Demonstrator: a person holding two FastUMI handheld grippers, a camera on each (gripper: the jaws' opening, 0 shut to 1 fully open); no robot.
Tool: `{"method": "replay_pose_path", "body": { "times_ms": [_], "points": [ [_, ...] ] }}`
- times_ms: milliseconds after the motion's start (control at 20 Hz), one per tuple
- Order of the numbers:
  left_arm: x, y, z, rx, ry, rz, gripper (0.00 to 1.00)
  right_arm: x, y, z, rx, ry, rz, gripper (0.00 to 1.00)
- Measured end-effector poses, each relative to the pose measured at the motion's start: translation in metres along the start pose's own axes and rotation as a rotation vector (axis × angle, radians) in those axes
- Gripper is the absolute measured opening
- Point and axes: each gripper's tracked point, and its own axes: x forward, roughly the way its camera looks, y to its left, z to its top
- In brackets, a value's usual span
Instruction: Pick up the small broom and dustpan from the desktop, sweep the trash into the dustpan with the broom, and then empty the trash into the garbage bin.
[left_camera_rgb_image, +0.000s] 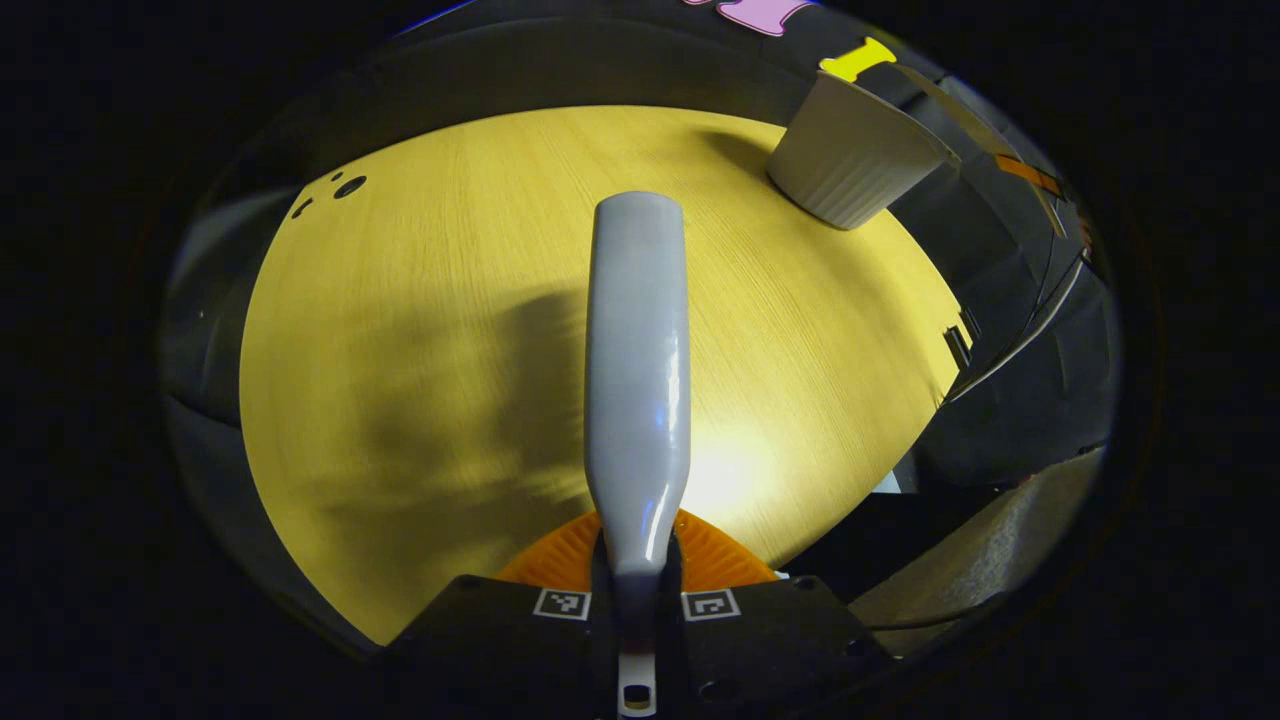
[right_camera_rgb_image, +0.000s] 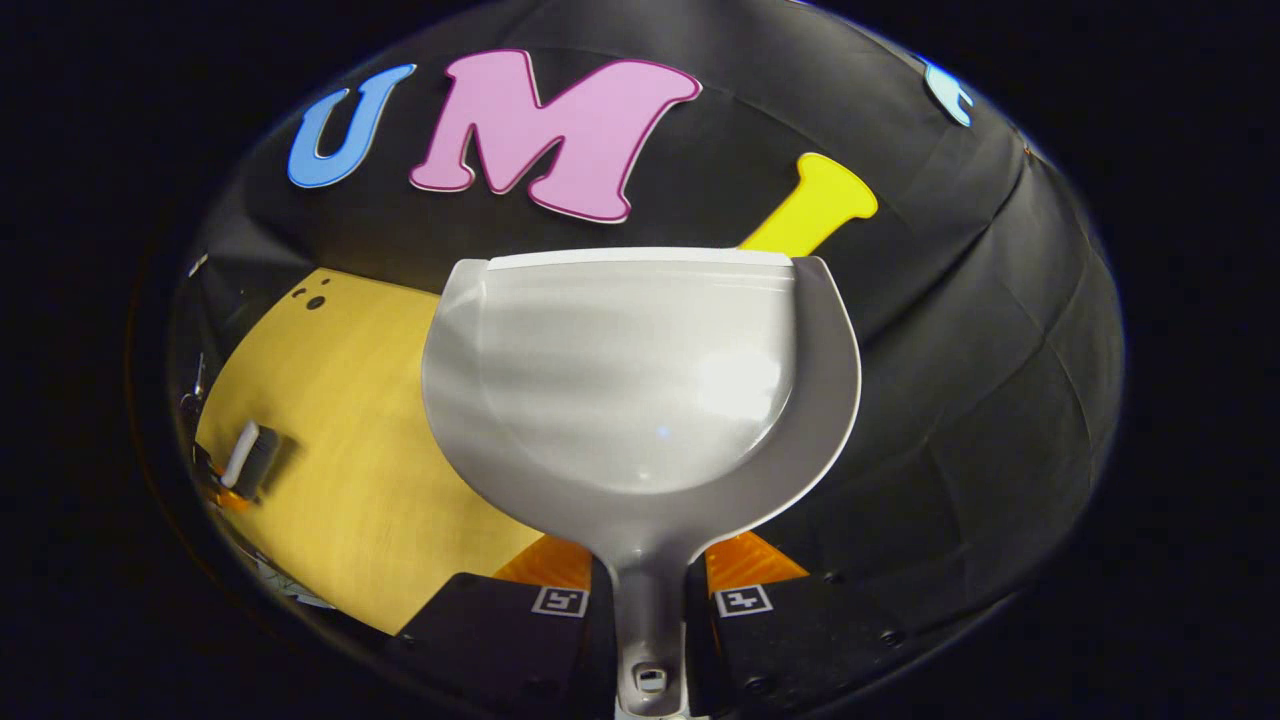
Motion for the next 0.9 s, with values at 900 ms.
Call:
{"method": "replay_pose_path", "body": {
  "times_ms": [900],
  "points": [
    [0.009, -0.025, -0.003, -0.135, -0.003, 0.118, 0.19, -0.010, 0.271, -0.127, -0.116, 0.272, 0.458, 0.31]
  ]
}}
